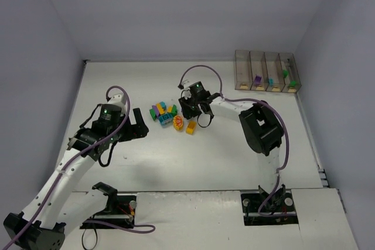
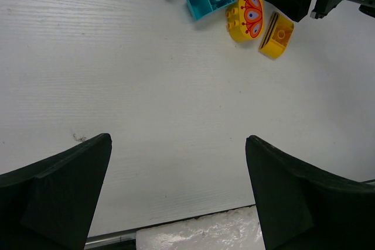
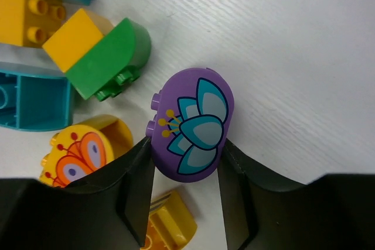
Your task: Sort the legos into containers by color
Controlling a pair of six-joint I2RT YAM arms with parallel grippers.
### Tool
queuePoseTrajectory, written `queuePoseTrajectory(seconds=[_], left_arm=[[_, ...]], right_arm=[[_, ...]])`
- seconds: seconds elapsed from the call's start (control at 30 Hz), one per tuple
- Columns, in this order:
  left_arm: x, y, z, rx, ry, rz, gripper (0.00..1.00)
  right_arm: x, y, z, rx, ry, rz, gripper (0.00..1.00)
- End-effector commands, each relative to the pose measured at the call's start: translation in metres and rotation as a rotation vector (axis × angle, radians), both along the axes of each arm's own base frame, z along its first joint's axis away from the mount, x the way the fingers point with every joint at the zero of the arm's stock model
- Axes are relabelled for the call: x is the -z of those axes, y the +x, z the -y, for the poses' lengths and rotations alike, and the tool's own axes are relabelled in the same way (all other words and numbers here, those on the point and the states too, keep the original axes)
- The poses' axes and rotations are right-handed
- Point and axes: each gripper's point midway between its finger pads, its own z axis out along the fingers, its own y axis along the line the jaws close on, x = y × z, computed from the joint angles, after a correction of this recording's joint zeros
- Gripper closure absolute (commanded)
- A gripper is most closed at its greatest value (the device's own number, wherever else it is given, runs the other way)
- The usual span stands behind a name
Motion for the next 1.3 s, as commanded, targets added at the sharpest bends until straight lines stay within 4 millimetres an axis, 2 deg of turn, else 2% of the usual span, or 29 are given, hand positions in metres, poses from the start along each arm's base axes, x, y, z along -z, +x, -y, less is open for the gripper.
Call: queuePoseTrajectory(seconds=[0.0, 0.07, 0.1, 0.17, 0.2, 0.3, 0.33, 0.37, 0.4, 0.43, 0.47, 0.5, 0.53, 0.57, 0.6, 0.63, 0.73, 0.8, 0.83, 0.87, 0.93, 0.97, 1.0, 1.03, 1.07, 1.13, 1.2, 1.23, 1.27], left_arm=[[-0.013, 0.007, 0.000, -0.008, -0.008, 0.044, 0.10], [-0.013, 0.008, 0.000, -0.008, -0.007, 0.043, 0.10], [-0.013, 0.009, 0.000, -0.009, -0.006, 0.043, 0.10], [-0.011, 0.010, 0.001, -0.008, -0.005, 0.037, 0.10], [-0.011, 0.011, 0.002, -0.008, -0.005, 0.039, 0.10], [-0.009, 0.014, 0.003, -0.008, -0.003, 0.033, 0.10], [-0.010, 0.016, 0.003, -0.009, -0.004, 0.037, 0.10], [-0.008, 0.017, 0.004, -0.010, -0.003, 0.033, 0.10], [-0.009, 0.018, 0.004, -0.011, -0.005, 0.034, 0.10], [-0.009, 0.020, 0.005, -0.012, -0.005, 0.038, 0.10], [-0.009, 0.021, 0.005, -0.013, -0.005, 0.035, 0.10], [-0.009, 0.022, 0.006, -0.015, -0.005, 0.035, 0.10], [-0.008, 0.024, 0.006, -0.015, -0.004, 0.033, 0.10], [-0.009, 0.025, 0.007, -0.016, -0.004, 0.036, 0.10], [-0.008, 0.026, 0.006, -0.021, -0.002, 0.033, 0.10], [-0.007, 0.027, 0.006, -0.023, -0.001, 0.029, 0.10], [-0.008, 0.031, 0.007, -0.029, 0.001, 0.028, 0.10], [-0.009, 0.033, 0.008, -0.032, -0.002, 0.027, 0.10], [-0.008, 0.034, 0.008, -0.033, 0.002, 0.022, 0.10], [-0.007, 0.036, 0.008, -0.035, 0.004, 0.022, 0.10], [-0.008, 0.039, 0.009, -0.037, 0.008, 0.017, 0.10], [-0.008, 0.039, 0.010, -0.037, 0.007, 0.016, 0.10], [-0.009, 0.041, 0.010, -0.037, 0.005, 0.017, 0.10], [-0.008, 0.042, 0.011, -0.035, 0.006, 0.013, 0.10], [-0.009, 0.042, 0.012, -0.033, 0.004, 0.012, 0.10], [-0.011, 0.044, 0.013, -0.031, 0.003, 0.016, 0.10], [-0.011, 0.044, 0.013, -0.033, 0.003, 0.019, 0.10], [-0.013, 0.044, 0.013, -0.033, 0.002, 0.022, 0.10], [-0.013, 0.045, 0.013, -0.032, 0.001, 0.024, 0.10]], right_arm=[[-0.041, 0.033, 0.018, 0.108, 0.002, 0.152, 0.95], [-0.054, 0.048, 0.036, 0.155, 0.002, 0.185, 0.98], [-0.065, 0.063, 0.059, 0.206, 0.005, 0.208, 0.99], [-0.088, 0.082, 0.089, 0.278, 0.008, 0.255, 1.00], [-0.096, 0.097, 0.120, 0.344, 0.007, 0.271, 1.00], [-0.124, 0.123, 0.172, 0.430, -0.010, 0.335, 1.00], [-0.130, 0.132, 0.205, 0.487, -0.019, 0.348, 1.00], [-0.140, 0.141, 0.220, 0.513, -0.021, 0.370, 1.00], [-0.142, 0.145, 0.236, 0.542, -0.034, 0.376, 1.00], [-0.144, 0.151, 0.263, 0.588, -0.047, 0.380, 1.00], [-0.138, 0.155, 0.276, 0.598, -0.064, 0.375, 0.99], [-0.143, 0.162, 0.286, 0.611, -0.069, 0.385, 0.98], [-0.142, 0.166, 0.306, 0.642, -0.081, 0.384, 0.98], [-0.130, 0.169, 0.309, 0.638, -0.093, 0.363, 0.98], [-0.136, 0.175, 0.324, 0.661, -0.092, 0.372, 0.97], [-0.126, 0.179, 0.338, 0.683, -0.098, 0.356, 0.96], [-0.128, 0.190, 0.350, 0.700, -0.088, 0.363, 0.92], [-0.115, 0.195, 0.357, 0.699, -0.091, 0.341, 0.88], [-0.122, 0.203, 0.358, 0.696, -0.083, 0.358, 0.87], [-0.111, 0.205, 0.360, 0.694, -0.089, 0.335, 0.83], [-0.111, 0.213, 0.363, 0.700, -0.084, 0.344, 0.76], [-0.111, 0.214, 0.363, 0.698, -0.083, 0.329, 0.67], [-0.112, 0.215, 0.364, 0.701, -0.081, 0.332, 0.62], [-0.115, 0.217, 0.363, 0.703, -0.075, 0.336, 0.57], [-0.123, 0.221, 0.361, 0.693, -0.059, 0.354, 0.48], [-0.138, 0.222, 0.356, 0.686, -0.030, 0.374, 0.39], [-0.149, 0.221, 0.349, 0.667, -0.009, 0.387, 0.35], [-0.161, 0.218, 0.345, 0.663, -0.003, 0.405, 0.34], [-0.162, 0.215, 0.341, 0.656, -0.004, 0.400, 0.33]])
